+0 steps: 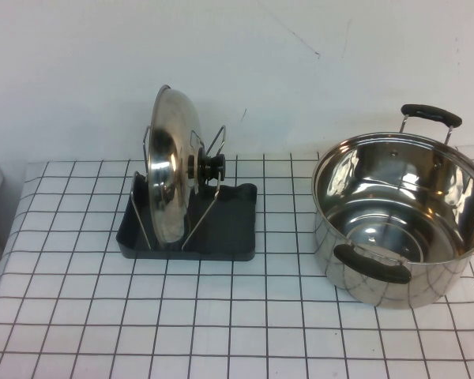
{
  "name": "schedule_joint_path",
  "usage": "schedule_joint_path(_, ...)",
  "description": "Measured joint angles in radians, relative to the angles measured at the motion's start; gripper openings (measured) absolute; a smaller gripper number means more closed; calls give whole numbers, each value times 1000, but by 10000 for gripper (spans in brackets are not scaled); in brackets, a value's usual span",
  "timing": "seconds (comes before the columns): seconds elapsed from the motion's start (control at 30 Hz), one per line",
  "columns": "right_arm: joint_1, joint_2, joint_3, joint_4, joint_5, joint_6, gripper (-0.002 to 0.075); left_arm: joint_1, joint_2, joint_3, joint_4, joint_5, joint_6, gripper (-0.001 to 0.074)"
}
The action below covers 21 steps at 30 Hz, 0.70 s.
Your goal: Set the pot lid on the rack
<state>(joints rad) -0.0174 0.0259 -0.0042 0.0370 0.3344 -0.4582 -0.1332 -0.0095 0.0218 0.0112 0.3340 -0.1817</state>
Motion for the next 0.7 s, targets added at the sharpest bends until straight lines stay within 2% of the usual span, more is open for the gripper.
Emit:
schedule_joint_path(0.3,-69,-39,31,9,11,75,-2,0,0,0,0,0,0,-1)
schedule_joint_path(0.57,-75,-39,31,10,13,78,-2,0,0,0,0,0,0,-1)
schedule_joint_path(0.7,-75,-39,31,12,17,138,-2,0,0,0,0,0,0,-1)
